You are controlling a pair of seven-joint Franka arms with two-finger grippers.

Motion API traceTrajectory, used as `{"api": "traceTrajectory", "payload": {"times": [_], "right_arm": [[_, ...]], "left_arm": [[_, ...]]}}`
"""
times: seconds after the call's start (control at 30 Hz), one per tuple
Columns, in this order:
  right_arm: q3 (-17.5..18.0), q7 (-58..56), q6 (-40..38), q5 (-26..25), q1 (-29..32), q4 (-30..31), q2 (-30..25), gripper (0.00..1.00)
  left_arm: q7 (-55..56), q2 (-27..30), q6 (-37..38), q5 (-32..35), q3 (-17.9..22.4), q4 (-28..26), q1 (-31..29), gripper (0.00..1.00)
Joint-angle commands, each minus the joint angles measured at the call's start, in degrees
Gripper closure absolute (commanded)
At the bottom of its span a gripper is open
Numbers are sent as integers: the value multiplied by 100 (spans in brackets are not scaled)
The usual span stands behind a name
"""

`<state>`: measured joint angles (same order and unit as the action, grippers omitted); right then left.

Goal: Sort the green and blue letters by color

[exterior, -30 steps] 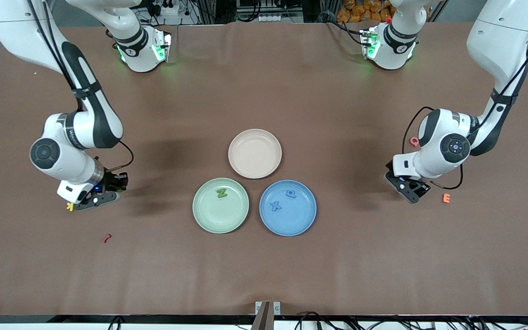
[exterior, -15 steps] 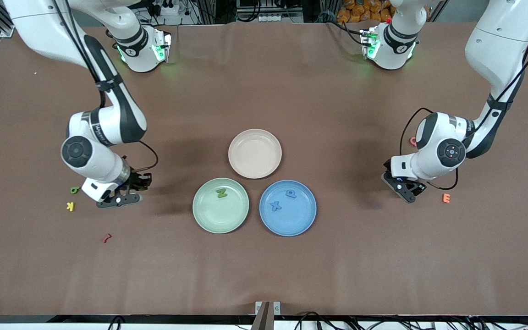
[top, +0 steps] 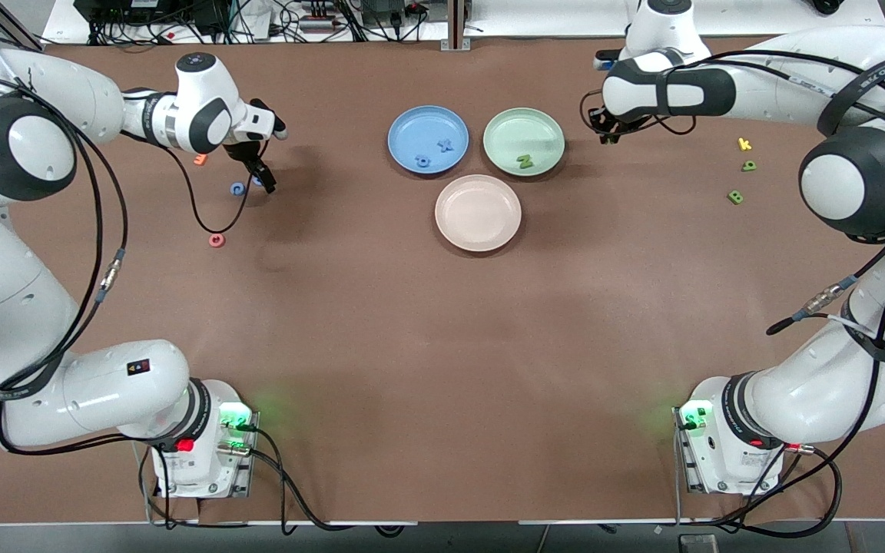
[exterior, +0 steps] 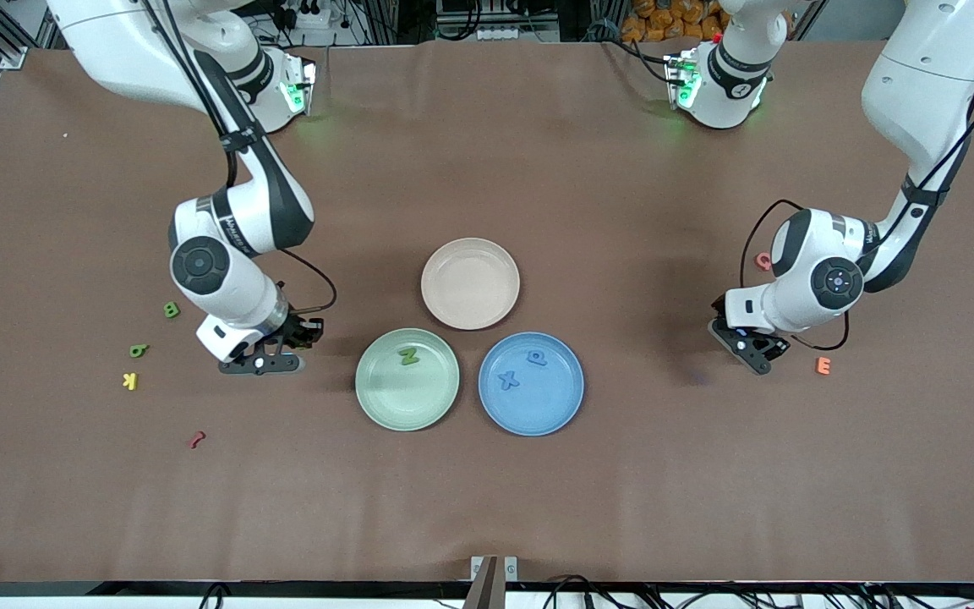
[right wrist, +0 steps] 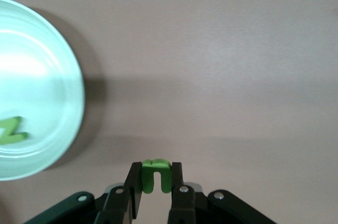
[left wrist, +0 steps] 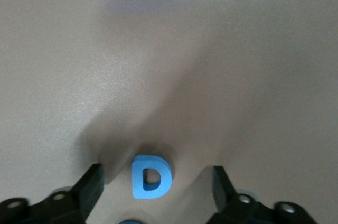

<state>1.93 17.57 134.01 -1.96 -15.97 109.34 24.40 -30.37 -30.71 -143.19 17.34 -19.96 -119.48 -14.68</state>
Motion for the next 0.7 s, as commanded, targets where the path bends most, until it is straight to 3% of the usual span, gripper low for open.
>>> {"api": "traceTrajectory", "payload": {"times": [0.0, 0.23, 0.47, 0.67], "right_arm": [[-17, 483, -95, 99, -231, -352, 231, 100], [-26, 914, -183, 292, -486, -747, 495, 100], [-26, 1538, -253, 318, -741, -1318, 890, 100], [-26, 2100, -358, 319, -934, -1925, 1321, 100]], "left_arm": [[92, -32, -139, 173, -52, -49, -106, 27], [488, -32, -139, 182, -52, -58, -44, 59], [629, -14, -112, 182, -52, -58, -44, 99], [638, 65, -86, 173, -60, 12, -53, 100]]}}
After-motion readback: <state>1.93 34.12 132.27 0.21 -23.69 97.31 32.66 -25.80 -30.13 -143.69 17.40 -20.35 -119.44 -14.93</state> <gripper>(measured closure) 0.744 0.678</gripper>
